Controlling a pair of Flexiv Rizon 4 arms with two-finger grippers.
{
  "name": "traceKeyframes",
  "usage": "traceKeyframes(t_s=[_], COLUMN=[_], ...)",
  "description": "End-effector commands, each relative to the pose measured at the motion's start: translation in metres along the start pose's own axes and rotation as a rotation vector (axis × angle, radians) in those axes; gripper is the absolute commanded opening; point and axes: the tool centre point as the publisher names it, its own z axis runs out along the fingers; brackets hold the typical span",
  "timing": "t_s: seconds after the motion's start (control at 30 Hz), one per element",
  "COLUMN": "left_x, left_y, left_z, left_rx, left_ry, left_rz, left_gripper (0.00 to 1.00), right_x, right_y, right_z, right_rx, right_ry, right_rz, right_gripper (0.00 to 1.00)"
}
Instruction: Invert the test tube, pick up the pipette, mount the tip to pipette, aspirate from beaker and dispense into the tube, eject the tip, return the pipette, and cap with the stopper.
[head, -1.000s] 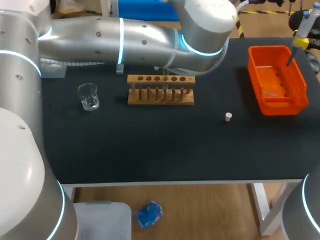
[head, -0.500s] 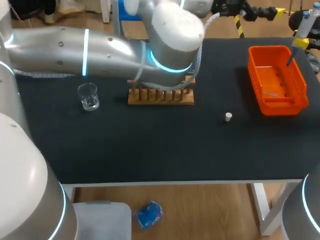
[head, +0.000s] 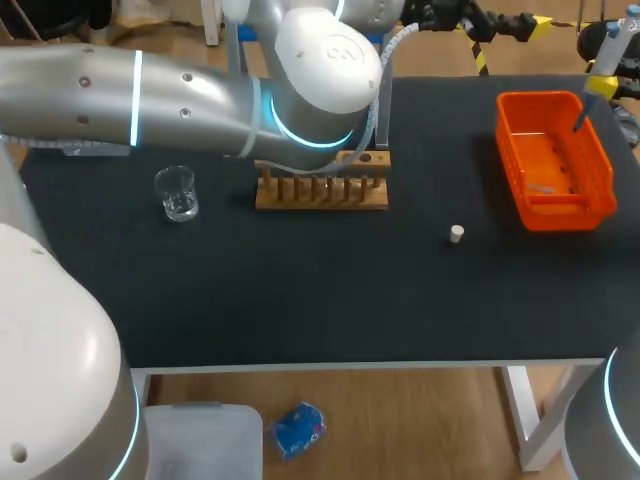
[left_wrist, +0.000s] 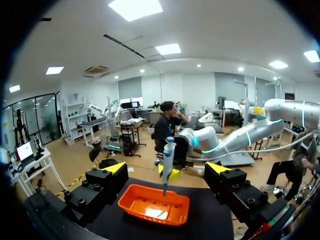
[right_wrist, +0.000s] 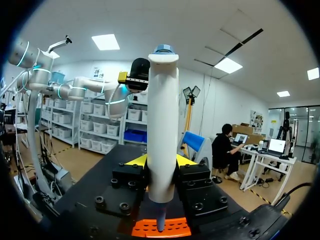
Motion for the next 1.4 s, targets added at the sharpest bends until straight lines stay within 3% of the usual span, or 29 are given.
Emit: traceKeyframes(t_s=[0.03, 0.27, 0.57, 1.0, 1.4], left_x=[0.001, 0.012, 0.021, 0.029, 0.029], left_y=[0.0, 0.011, 0.042, 0.088, 0.088], left_z=[-0.02, -0.068, -0.127, -0.206, -0.206], left_rx=[-0.039, 0.02, 0.049, 0.094, 0.094], left_ry=[0.003, -0.037, -0.091, -0.231, -0.231], left_rz=[0.001, 0.004, -0.022, -0.027, -0.027], left_gripper=[1.0, 1.0, 1.0, 1.0, 1.0], right_x=[0.009, 0.03, 0.061, 0.126, 0.13], right_y=[0.005, 0.018, 0.034, 0.035, 0.037], right_z=[0.009, 0.052, 0.108, 0.183, 0.187], right_rx=[-0.031, -0.09, -0.029, -0.031, -0.029], right_ry=[0.027, 0.056, 0.097, 0.206, 0.224], right_rz=[-0.004, -0.02, -0.034, 0.038, 0.043], right_gripper=[0.0, 0.0, 0.0, 0.0, 0.0])
